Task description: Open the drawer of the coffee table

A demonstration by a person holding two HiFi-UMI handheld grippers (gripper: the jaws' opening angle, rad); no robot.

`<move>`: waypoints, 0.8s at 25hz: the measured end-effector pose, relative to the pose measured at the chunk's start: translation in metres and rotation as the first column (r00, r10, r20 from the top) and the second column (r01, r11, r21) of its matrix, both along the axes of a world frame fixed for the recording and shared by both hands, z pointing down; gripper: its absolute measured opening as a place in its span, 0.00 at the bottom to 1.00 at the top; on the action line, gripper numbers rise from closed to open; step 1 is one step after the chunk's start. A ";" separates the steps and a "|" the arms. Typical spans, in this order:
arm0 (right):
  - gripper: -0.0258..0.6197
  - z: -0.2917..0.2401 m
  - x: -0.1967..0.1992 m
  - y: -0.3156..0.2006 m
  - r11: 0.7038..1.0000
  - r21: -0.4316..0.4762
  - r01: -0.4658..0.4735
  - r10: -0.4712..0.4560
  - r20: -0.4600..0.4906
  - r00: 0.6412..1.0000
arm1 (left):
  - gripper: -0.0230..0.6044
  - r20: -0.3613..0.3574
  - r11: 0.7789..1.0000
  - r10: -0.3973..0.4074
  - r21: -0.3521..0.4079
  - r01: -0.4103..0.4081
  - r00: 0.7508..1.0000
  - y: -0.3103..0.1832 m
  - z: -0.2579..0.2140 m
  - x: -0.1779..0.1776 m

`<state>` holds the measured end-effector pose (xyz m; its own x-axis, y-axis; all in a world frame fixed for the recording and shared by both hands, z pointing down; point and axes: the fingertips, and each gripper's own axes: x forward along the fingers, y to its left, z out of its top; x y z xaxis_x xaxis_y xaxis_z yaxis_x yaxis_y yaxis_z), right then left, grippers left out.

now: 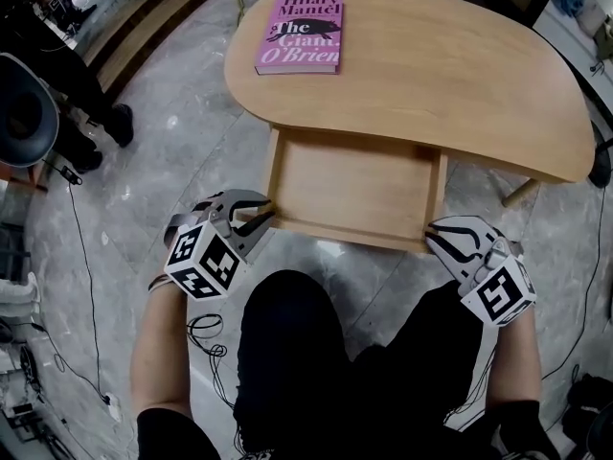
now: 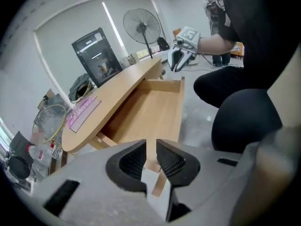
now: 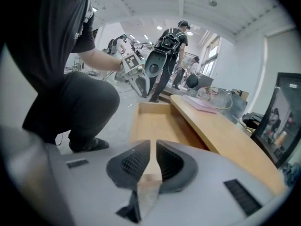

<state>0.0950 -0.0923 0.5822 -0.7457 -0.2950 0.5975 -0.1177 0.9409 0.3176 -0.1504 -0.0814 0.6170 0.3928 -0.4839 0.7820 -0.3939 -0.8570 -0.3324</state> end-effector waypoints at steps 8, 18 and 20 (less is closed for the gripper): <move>0.05 -0.019 -0.020 -0.037 0.972 -0.103 -0.212 0.233 0.276 0.932 | 0.06 -0.170 0.993 0.007 0.118 0.013 0.985 -0.045 -0.016 0.020; 0.05 -0.107 -0.032 -0.056 0.870 -0.256 -0.421 0.482 0.265 0.835 | 0.05 -0.423 0.956 -0.244 0.048 0.291 0.872 -0.069 -0.111 0.006; 0.05 -0.136 -0.041 -0.051 0.859 -0.276 -0.431 0.496 0.242 0.834 | 0.05 -0.446 0.949 -0.278 0.013 0.316 0.851 -0.065 -0.138 0.005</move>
<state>0.0541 -0.1435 0.4465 -0.7007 -0.5480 0.4569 -0.6130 0.7900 0.0075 -0.1456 -0.1463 0.4786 0.5093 -0.6867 0.5188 -0.7455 -0.6532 -0.1327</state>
